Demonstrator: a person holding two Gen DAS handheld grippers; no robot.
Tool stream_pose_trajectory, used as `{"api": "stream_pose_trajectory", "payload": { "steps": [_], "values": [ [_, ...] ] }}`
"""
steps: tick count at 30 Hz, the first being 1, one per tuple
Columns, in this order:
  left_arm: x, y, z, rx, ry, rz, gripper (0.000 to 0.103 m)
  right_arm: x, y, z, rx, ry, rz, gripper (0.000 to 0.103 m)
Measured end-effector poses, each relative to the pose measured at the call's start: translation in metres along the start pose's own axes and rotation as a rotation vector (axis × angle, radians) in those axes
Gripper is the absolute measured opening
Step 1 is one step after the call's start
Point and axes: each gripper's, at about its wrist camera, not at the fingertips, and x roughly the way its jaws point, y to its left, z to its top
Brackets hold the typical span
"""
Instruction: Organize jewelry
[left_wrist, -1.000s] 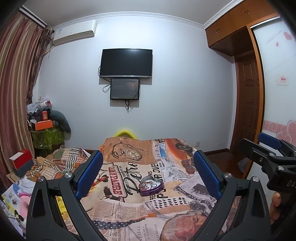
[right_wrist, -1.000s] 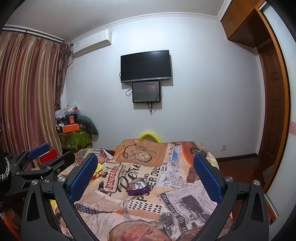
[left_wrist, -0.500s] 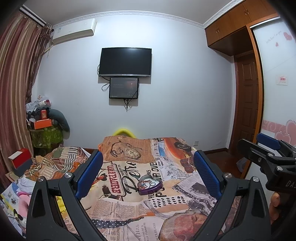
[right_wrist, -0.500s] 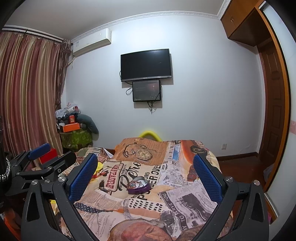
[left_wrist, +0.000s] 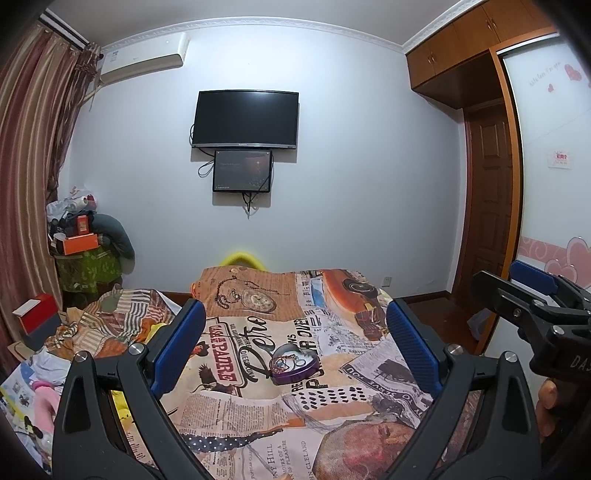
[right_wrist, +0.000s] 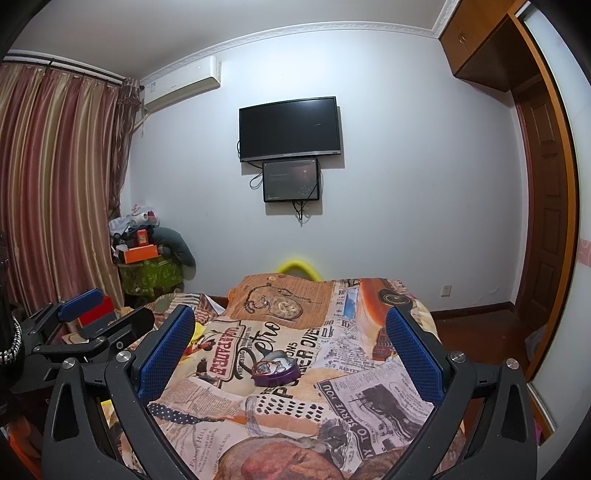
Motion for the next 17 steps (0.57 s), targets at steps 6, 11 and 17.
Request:
{"api": "stream_pose_trajectory", "payload": {
  "steps": [6,11,17],
  "values": [
    [0.002,0.0007,-0.0027,-0.008,0.005,-0.007,0.099,-0.0001,-0.0011,-0.0006,0.001,0.001,-0.003,0.102],
    [0.0048,0.0018,-0.0054,-0.01,0.012,-0.018,0.099,0.0019,-0.0016,-0.0016,0.004,0.007,-0.003,0.102],
    [0.0091,0.001,-0.0075,-0.007,0.02,-0.019,0.099,0.0043,-0.0017,-0.0019,0.007,0.013,-0.003,0.102]
  ]
}}
